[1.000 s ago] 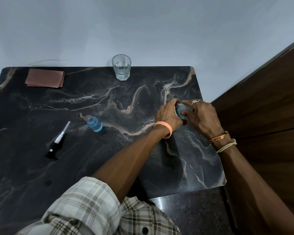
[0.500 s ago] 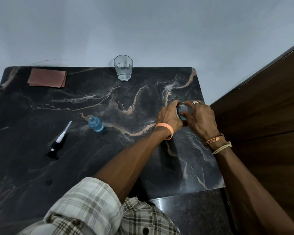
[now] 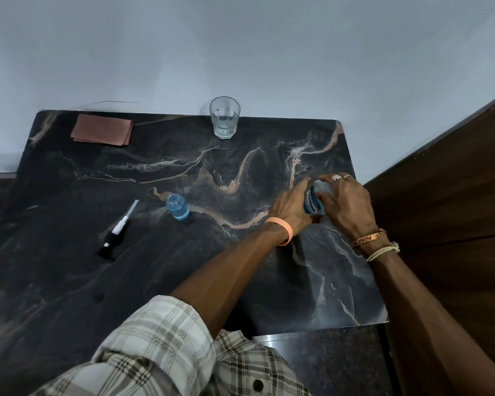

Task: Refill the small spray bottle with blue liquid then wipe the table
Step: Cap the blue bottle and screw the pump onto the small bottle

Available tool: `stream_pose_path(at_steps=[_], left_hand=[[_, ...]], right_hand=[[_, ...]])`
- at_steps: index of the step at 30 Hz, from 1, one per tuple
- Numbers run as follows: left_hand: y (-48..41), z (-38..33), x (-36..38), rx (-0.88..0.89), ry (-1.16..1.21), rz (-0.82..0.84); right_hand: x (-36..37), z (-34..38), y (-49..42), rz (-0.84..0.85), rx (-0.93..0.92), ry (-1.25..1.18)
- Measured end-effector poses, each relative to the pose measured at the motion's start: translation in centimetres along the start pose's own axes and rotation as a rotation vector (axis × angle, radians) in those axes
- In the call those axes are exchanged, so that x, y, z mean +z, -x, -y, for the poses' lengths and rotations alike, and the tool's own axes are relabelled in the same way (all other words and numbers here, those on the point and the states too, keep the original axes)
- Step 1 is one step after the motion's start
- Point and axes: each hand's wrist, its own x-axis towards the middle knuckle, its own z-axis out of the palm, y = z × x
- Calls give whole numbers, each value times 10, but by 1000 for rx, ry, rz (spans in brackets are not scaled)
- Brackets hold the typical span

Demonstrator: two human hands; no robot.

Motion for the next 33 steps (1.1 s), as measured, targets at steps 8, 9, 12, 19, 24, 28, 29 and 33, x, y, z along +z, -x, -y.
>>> stream_pose_path(at_steps=[8,9,12,19,24,28,29,33], left_hand=[[48,32,-56,57,175,-183],[58,37,-71,72,197,-264],[87,65,-125,82,226,-559],[180,183,-238,-373,-54,-915],[214,228,-244,-573,-205,-613],[210,237,-234,-530,-241,-468],[207,239,-231,-515,-261,-452],[198,250,-226,-572,-283,-479]], right_hand=[[4,31,1,-347,-173,51],[9,44,1,-433,-260,14],[32,98,3,-489,-475,-166],[121,243,31,336,-556,-493],[178,312,36,686,-144,-800],[204,335,33,724,50,-861],[208,338,33,744,69,-862],[216,341,29,735,61,-844]])
